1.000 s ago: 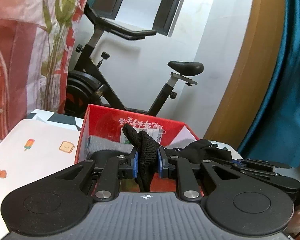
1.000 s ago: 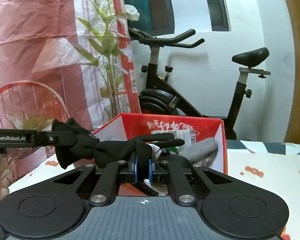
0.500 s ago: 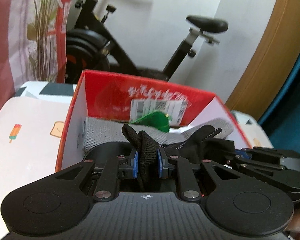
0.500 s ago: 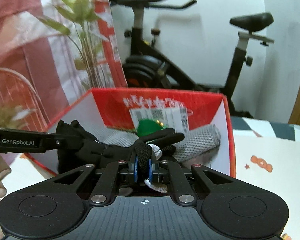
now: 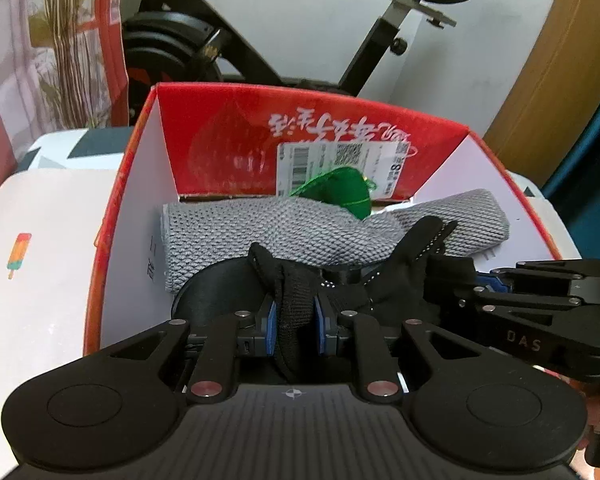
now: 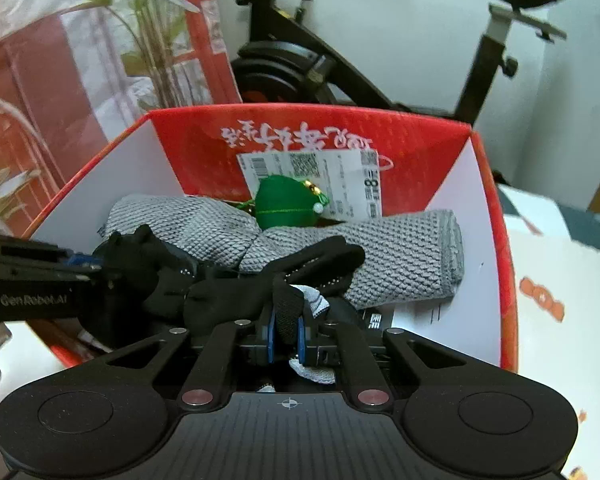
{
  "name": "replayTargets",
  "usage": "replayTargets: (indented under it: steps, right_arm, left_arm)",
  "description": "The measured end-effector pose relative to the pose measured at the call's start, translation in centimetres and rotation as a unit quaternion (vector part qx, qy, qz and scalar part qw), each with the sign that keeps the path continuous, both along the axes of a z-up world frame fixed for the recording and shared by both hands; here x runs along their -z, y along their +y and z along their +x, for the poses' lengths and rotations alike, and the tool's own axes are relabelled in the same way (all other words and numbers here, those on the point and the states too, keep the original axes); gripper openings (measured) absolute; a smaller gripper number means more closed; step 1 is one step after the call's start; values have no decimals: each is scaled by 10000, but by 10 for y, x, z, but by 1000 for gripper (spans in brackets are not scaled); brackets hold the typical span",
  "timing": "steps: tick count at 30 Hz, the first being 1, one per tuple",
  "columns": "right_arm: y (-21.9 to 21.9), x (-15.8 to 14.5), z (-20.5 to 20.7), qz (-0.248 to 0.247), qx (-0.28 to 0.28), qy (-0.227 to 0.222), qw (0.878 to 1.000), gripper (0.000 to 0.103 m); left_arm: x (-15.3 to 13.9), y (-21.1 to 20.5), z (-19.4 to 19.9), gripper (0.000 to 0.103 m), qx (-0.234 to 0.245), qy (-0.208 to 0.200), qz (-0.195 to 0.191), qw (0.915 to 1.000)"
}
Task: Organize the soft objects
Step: 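Lower the glove into the red box and open both grippers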
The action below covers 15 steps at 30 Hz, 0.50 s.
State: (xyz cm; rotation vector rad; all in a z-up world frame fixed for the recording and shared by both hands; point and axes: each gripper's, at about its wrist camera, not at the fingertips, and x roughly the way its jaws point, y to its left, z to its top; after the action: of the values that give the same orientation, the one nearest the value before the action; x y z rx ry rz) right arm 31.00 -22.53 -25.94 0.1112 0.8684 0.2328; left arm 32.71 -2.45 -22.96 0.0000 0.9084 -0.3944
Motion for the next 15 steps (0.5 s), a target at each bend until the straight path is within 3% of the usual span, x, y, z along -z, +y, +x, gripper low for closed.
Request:
replayTargets:
  steps: [7,12,15]
  right_arm:
    - [-6,8,14,259,182,439,9985,10]
    - [-6,10,16,297,286,554,9976,10]
    - [-10,11,15,443,443,625,9961,10]
  left_arm:
    - [8,0,12,20,-52,246,-6,9997]
    - [12,-5,10,21,-87,170,128,9997]
    - [10,-8,9,27,-98,84,209,9997]
